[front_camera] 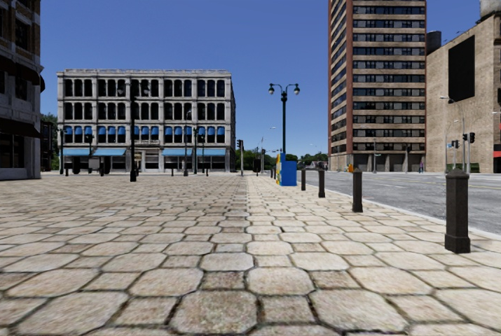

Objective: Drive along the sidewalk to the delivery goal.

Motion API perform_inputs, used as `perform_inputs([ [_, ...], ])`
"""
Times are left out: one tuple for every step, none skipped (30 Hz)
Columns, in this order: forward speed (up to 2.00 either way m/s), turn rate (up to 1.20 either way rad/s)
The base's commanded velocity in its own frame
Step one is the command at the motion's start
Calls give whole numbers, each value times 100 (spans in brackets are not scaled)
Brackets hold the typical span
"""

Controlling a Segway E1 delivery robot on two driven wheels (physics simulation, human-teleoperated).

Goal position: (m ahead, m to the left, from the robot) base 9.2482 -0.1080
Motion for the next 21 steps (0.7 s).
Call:
perform_inputs([
  [200, 0],
  [200, 0],
  [200, 0],
  [200, 0],
  [200, 0],
  [200, 0],
  [200, 0],
  [200, 0],
  [200, 0],
  [200, 0],
  [200, 0],
  [200, 0],
  [200, 0],
  [200, 0],
  [200, 0],
  [200, 0],
  [200, 0],
  [200, 0],
  [200, 0],
  [200, 0],
  [200, 0],
])
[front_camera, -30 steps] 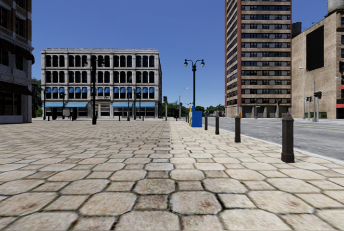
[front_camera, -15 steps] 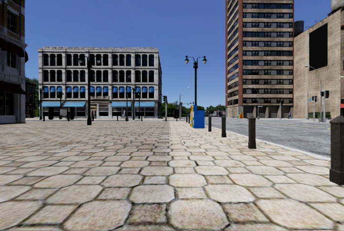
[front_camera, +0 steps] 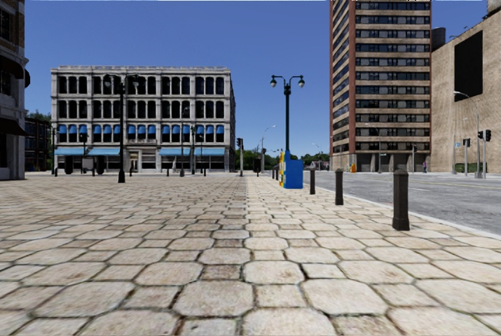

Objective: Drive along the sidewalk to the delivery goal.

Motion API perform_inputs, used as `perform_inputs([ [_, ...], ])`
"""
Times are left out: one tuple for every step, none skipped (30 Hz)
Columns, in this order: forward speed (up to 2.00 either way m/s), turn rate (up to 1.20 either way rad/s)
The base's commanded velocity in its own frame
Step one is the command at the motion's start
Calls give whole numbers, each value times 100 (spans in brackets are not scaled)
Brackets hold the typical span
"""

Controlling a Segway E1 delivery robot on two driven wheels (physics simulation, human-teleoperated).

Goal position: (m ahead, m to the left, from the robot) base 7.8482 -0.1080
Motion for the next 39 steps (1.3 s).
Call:
perform_inputs([
  [200, 0],
  [200, 0],
  [200, 0],
  [200, 0],
  [200, 0],
  [200, 0],
  [200, 0],
  [200, 0],
  [200, 0],
  [200, 0],
  [200, 0],
  [200, 0],
  [200, 0],
  [200, 0],
  [200, 0],
  [200, 0],
  [200, 0],
  [200, 0],
  [200, 0],
  [200, 0],
  [200, 0],
  [200, 0],
  [200, 0],
  [200, 0],
  [200, 0],
  [200, 0],
  [200, 0],
  [200, 0],
  [200, 0],
  [200, 0],
  [200, 0],
  [200, 0],
  [200, 0],
  [200, 0],
  [200, 0],
  [200, 0],
  [200, 0],
  [200, 0],
  [200, 0],
])
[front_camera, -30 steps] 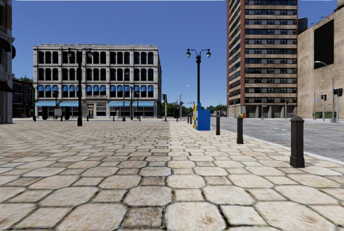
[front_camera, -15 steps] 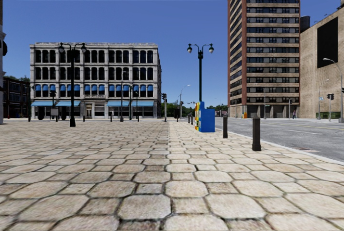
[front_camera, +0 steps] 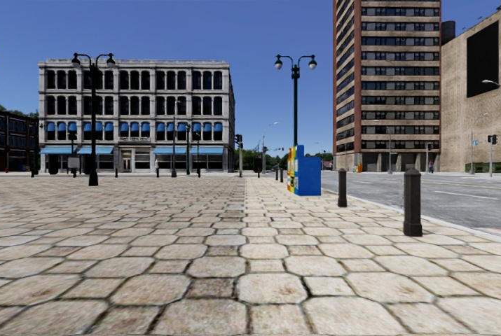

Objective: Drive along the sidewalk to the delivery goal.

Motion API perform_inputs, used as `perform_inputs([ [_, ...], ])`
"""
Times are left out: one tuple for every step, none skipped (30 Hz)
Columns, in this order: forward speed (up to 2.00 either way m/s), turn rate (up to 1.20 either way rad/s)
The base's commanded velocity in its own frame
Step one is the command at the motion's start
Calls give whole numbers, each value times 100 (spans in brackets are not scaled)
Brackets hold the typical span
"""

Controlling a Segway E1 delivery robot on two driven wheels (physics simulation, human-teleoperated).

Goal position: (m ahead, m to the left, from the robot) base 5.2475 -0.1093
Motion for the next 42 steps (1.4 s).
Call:
perform_inputs([
  [200, 0],
  [200, 0],
  [200, 0],
  [200, 0],
  [200, 0],
  [200, 0],
  [200, 0],
  [200, 0],
  [200, 0],
  [200, 0],
  [200, 0],
  [200, 0],
  [200, 0],
  [200, 0],
  [200, 0],
  [200, 0],
  [200, 0],
  [200, 0],
  [200, 0],
  [200, 0],
  [200, 0],
  [200, 0],
  [200, 0],
  [200, 0],
  [200, 0],
  [200, 0],
  [200, 0],
  [200, 0],
  [200, 0],
  [200, 0],
  [200, 0],
  [200, 0],
  [200, 0],
  [200, 0],
  [200, 0],
  [200, 0],
  [200, 0],
  [200, 0],
  [200, 0],
  [200, 0],
  [200, 0],
  [200, 0],
])
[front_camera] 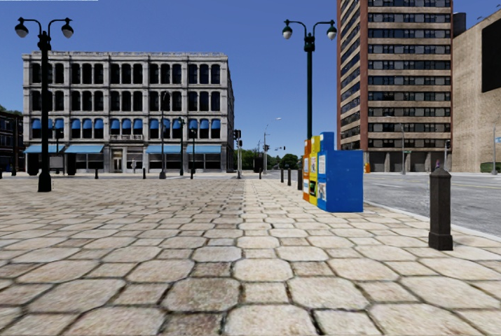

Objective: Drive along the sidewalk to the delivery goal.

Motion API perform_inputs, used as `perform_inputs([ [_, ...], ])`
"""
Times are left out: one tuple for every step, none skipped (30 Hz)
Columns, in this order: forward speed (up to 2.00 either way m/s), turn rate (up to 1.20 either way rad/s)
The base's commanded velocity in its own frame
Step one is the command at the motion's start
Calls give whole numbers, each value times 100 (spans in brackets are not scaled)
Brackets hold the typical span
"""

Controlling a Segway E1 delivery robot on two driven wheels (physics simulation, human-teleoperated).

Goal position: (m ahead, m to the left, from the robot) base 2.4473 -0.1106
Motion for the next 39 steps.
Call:
perform_inputs([
  [200, 0],
  [200, 0],
  [200, 0],
  [200, 0],
  [200, 0],
  [200, 0],
  [200, 0],
  [200, 0],
  [200, 0],
  [200, 0],
  [200, 0],
  [200, 0],
  [200, 0],
  [200, 0],
  [200, 0],
  [200, 0],
  [200, 0],
  [200, 0],
  [200, 0],
  [200, 0],
  [200, 0],
  [200, 0],
  [200, 0],
  [200, 0],
  [200, 0],
  [200, 0],
  [200, 0],
  [200, 0],
  [200, 0],
  [200, 0],
  [186, 0],
  [149, 0],
  [149, 0],
  [108, 0],
  [80, 0],
  [51, 0],
  [15, 0],
  [0, 0],
  [0, 0],
])
